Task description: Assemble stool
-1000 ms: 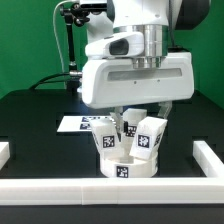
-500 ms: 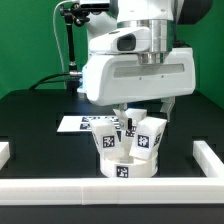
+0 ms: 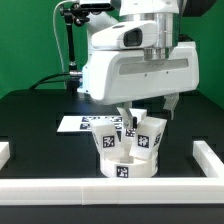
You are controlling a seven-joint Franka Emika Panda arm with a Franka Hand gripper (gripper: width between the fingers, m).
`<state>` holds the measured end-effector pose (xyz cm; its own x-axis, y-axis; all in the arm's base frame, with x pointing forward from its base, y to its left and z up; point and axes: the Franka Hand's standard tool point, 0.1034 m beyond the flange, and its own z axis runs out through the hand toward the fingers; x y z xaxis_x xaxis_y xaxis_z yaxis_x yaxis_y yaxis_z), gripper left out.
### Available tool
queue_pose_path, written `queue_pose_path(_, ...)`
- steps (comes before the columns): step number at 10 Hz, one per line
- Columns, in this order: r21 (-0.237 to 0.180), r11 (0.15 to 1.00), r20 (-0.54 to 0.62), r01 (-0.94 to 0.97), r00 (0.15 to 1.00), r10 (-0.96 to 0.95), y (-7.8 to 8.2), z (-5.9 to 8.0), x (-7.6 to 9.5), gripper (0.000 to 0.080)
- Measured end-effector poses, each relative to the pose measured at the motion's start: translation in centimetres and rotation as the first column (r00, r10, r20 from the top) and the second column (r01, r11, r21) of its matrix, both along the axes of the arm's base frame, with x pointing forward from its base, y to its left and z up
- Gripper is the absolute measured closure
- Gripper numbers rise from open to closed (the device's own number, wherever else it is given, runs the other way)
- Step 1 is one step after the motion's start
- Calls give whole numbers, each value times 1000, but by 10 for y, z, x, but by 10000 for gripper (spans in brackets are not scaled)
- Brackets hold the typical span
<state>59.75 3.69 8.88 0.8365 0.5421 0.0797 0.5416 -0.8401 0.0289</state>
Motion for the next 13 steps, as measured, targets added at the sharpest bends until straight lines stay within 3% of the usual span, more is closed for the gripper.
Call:
queue_pose_path(2, -1, 1000, 9, 2, 1000, -2, -2, 1, 7, 150)
queue_pose_path(5, -3, 1000, -2, 12, 1000, -12, -7, -5, 3, 150)
queue_pose_path(6, -3, 1000, -3, 13, 1000, -13, -7, -6, 1, 265)
queue_pose_path(7, -4, 1000, -6, 14, 1000, -14, -8, -7, 1, 432)
queue_pose_path(13, 9, 994, -3, 112, 994, -112, -9, -7, 1, 458)
